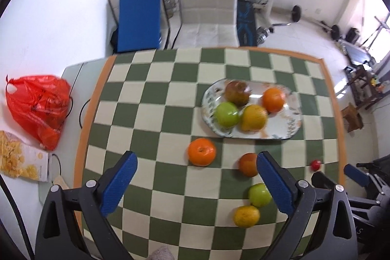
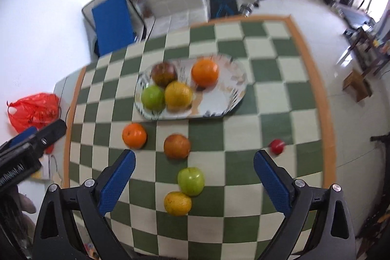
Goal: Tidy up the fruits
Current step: 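Lift both tools back from the plate toward the remaining fruits, then grasp the green apple with the right tool while the left grasps a tangerine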
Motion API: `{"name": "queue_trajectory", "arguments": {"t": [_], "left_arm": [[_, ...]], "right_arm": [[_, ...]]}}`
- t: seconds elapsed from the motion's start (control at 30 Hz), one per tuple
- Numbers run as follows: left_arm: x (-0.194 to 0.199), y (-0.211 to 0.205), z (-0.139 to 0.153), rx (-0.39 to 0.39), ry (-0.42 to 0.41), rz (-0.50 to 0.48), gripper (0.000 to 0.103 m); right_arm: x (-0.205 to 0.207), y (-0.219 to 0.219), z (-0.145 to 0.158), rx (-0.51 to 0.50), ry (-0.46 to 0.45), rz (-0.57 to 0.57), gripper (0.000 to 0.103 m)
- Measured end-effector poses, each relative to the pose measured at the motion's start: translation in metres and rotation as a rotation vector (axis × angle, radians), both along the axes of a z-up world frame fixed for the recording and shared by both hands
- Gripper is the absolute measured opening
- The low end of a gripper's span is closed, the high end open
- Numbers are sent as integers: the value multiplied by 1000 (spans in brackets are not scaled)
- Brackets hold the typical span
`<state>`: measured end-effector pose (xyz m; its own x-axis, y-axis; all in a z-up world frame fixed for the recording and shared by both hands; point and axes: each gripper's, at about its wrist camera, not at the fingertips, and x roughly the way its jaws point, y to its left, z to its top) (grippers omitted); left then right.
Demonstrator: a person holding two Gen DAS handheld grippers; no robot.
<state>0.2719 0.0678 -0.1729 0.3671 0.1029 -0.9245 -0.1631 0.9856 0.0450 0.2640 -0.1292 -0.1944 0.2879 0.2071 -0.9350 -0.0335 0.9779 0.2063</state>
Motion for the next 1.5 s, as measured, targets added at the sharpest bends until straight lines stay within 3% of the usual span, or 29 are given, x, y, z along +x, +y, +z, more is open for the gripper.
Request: {"name": "queue_trajectory", "arguments": {"t": [0.2, 0.37, 0.47, 0.57, 0.6, 0.73, 0.77, 0.83, 0.93, 1.27, 1.43, 1.5], "left_arm": [[13, 23, -67, 26, 162, 59, 100], [32, 28, -120, -45, 292, 38, 100], [48, 28, -151, -98, 359, 24, 100], [63, 22, -174, -90, 395, -25, 100], [67, 19, -179, -85, 406, -44, 100], [79, 0, -201, -60, 434, -155, 99], [81, -5, -206, -61, 434, -183, 95], [82, -15, -215, -33, 444, -225, 61], [78, -19, -215, -10, 423, -233, 61], [-3, -19, -212, -149, 461, -139, 61], [-21, -27, -228, -151, 487, -106, 61], [-22, -35, -227, -124, 475, -124, 61]], "right_arm": [[13, 27, -121, -17, 243, 85, 98], [6, 40, -177, 0, 367, 72, 92], [3, 41, -197, 22, 406, 38, 79], [0, 43, -206, 26, 411, 17, 68], [0, 44, -204, 5, 399, 15, 59], [1, 35, -203, -18, 408, -26, 59], [0, 31, -204, -27, 408, -37, 59], [0, 26, -204, -29, 415, -48, 59], [2, 22, -203, -42, 416, -50, 59], [8, 16, -204, 2, 442, -17, 63], [5, 17, -205, 3, 465, 22, 66], [4, 19, -204, -13, 448, 40, 60]]}}
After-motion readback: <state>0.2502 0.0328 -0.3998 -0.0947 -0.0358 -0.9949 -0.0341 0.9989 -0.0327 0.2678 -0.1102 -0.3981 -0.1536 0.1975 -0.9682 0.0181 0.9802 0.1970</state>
